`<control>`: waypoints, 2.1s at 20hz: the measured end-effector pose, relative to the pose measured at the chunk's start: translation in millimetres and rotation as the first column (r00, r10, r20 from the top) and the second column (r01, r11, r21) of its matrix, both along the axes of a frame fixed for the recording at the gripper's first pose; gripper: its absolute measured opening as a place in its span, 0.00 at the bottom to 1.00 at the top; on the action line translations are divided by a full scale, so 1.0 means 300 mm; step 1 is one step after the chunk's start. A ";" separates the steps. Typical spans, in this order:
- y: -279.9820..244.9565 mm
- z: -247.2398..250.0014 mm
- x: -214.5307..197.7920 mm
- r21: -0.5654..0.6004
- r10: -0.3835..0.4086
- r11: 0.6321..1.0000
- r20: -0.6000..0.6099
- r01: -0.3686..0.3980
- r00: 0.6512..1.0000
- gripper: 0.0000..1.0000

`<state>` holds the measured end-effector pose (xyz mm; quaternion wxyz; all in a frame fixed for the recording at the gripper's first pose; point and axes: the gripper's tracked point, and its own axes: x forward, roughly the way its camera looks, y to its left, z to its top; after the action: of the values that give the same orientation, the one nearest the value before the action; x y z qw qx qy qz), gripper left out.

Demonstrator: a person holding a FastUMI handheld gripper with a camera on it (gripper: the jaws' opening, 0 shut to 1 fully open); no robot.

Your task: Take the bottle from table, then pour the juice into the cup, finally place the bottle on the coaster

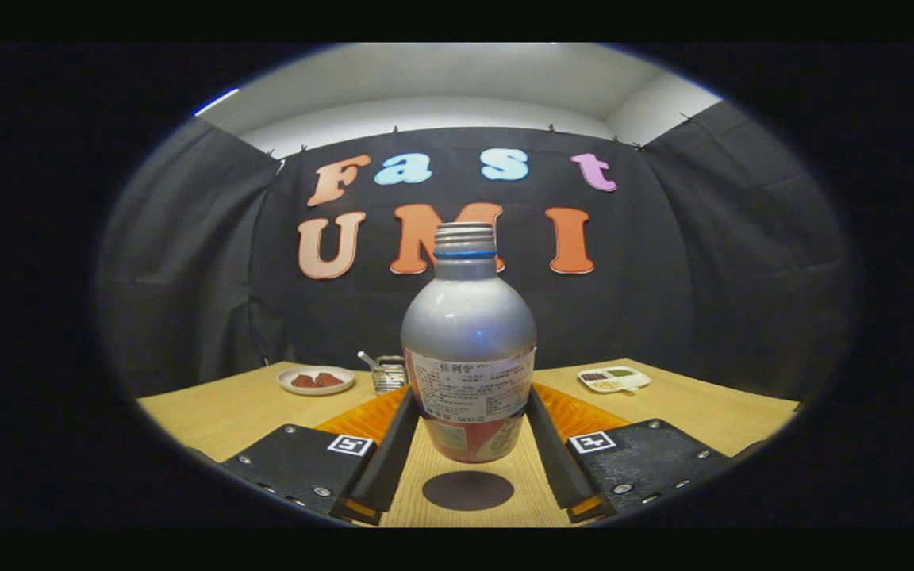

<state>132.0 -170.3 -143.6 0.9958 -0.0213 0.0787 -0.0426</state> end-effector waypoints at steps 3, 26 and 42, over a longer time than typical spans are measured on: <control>-0.012 -0.132 -0.010 -0.027 -0.021 0.999 -0.117 0.018 0.993 0.75; 0.014 -0.226 -0.124 0.040 -0.079 0.995 -0.195 0.089 0.978 0.97; 0.485 0.297 -0.249 -0.023 0.075 0.997 0.075 -0.073 0.994 0.97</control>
<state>57.2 -24.7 -54.4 0.9987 -0.0326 0.0394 -0.0073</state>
